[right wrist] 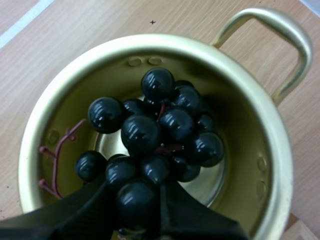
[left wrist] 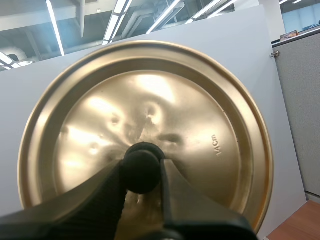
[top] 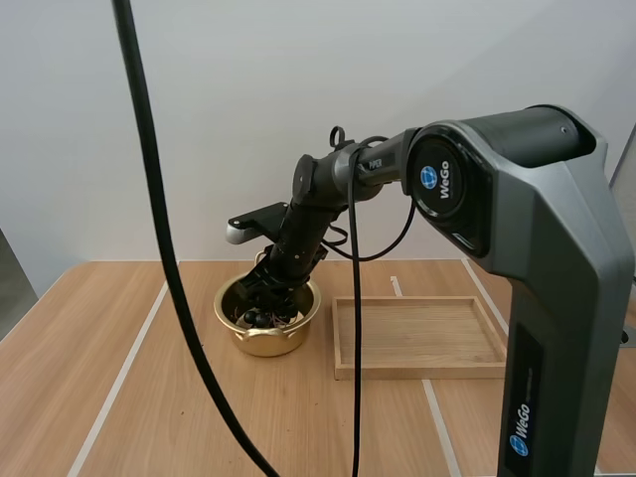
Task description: Open the pot, put the grape inside, and close it
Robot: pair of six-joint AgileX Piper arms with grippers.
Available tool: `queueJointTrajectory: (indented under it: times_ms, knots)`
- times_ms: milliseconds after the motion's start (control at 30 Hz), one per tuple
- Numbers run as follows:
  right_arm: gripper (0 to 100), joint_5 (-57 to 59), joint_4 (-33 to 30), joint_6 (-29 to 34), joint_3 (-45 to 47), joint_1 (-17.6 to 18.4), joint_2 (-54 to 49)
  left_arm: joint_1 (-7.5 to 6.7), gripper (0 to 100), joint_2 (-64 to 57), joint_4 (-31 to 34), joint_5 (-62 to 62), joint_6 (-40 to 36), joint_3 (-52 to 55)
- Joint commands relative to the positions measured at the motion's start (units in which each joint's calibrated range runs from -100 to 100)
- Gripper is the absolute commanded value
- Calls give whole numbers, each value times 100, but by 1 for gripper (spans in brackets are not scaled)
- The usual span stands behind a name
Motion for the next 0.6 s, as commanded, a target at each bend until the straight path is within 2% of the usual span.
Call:
queueJointTrajectory:
  times_ms: [0, 567]
  knots:
    - [0, -70, -64, -65, -46, 4, 81, -20, 0, 9, 6, -8, 9, -31]
    - [0, 160, -64, -65, -46, 4, 379, -20, 0, 69, 6, -11, 9, -31]
